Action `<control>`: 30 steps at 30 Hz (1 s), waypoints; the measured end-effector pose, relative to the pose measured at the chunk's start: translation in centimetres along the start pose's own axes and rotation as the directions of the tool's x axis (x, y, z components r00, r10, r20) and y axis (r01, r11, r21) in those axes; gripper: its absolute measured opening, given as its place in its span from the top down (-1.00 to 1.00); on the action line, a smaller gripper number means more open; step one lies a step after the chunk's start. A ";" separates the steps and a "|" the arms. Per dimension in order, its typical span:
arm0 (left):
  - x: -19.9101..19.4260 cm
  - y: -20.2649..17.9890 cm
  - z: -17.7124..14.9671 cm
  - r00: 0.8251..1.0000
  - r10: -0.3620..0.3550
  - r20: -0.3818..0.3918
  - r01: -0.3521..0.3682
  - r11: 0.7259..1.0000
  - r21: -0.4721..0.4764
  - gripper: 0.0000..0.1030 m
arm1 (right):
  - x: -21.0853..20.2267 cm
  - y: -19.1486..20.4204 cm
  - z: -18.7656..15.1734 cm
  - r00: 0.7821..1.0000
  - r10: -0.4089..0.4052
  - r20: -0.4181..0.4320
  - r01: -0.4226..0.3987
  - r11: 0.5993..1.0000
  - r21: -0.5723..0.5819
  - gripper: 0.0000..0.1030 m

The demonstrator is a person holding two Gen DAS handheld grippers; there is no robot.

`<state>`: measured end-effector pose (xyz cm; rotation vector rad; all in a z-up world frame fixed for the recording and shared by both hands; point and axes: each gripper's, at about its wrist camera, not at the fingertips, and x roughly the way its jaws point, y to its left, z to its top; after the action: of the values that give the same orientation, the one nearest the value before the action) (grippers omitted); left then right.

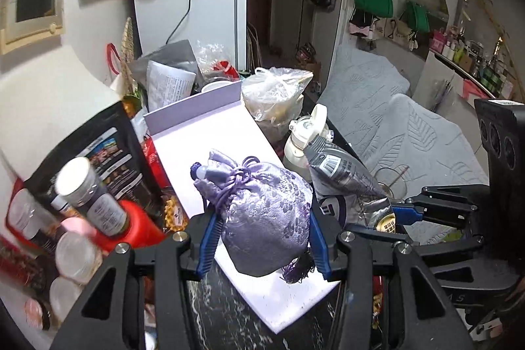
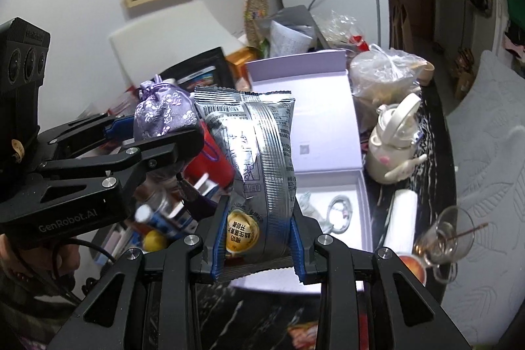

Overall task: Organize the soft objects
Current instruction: 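Carry the foil bag and lavender pouch with both tools over the lavender box, then lower both items into the box and open both tools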

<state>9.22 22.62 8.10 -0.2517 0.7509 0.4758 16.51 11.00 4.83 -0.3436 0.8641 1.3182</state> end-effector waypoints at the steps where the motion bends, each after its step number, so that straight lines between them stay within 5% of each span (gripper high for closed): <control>1: 0.9 0.2 0.3 1.000 -0.003 -0.010 0.003 1.000 -0.003 0.08 | 0.5 -0.5 0.3 1.000 -0.002 -0.004 0.002 1.000 0.007 0.39; 15: 12.4 1.4 -0.8 0.983 -0.020 -0.182 0.010 0.998 -0.059 0.08 | 8.9 -6.4 0.6 0.992 -0.030 -0.119 0.043 0.993 0.107 0.39; 30: 19.2 2.4 -6.8 0.926 -0.028 -0.377 -0.024 0.991 -0.134 0.08 | 15.8 -9.1 -3.6 0.963 -0.020 -0.270 0.083 0.971 0.225 0.39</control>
<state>16.13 28.34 -10.33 -0.4823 1.0973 0.4832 23.85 17.27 -11.11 -0.3589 1.2174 1.1217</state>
